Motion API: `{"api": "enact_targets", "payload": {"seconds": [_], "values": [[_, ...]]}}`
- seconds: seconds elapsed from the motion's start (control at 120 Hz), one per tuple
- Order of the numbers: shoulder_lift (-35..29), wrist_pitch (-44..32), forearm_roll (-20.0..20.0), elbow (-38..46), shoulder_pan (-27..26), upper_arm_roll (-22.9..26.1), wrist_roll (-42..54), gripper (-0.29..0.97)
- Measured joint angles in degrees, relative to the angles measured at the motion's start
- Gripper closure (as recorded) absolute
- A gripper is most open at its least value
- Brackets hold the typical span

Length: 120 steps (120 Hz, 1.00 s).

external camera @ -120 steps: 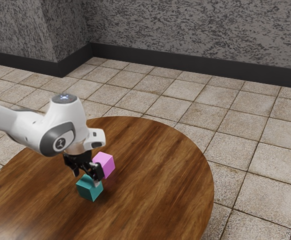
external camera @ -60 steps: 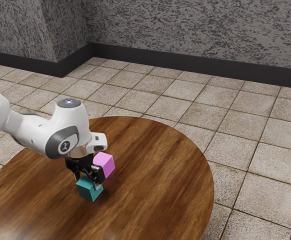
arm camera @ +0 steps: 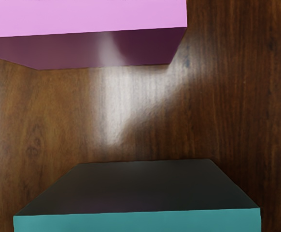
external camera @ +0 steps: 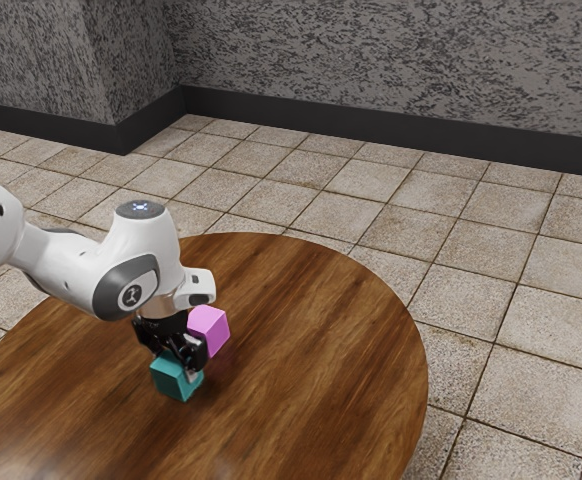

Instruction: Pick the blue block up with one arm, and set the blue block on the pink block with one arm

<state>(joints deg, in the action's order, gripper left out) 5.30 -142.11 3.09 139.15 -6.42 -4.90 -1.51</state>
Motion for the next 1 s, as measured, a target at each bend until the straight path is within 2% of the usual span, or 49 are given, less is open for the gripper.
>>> {"api": "enact_targets", "payload": {"seconds": [0.3,0.683,1.0], "values": [[-0.93,0.08,0.44,-0.02,-0.03,0.03,-0.49,0.31],[-8.32,5.45,0.62,-3.11,-0.21,0.36,-1.10,0.30],[-5.21,10.66,0.62,-10.23,0.16,0.19,-1.20,0.30]]}}
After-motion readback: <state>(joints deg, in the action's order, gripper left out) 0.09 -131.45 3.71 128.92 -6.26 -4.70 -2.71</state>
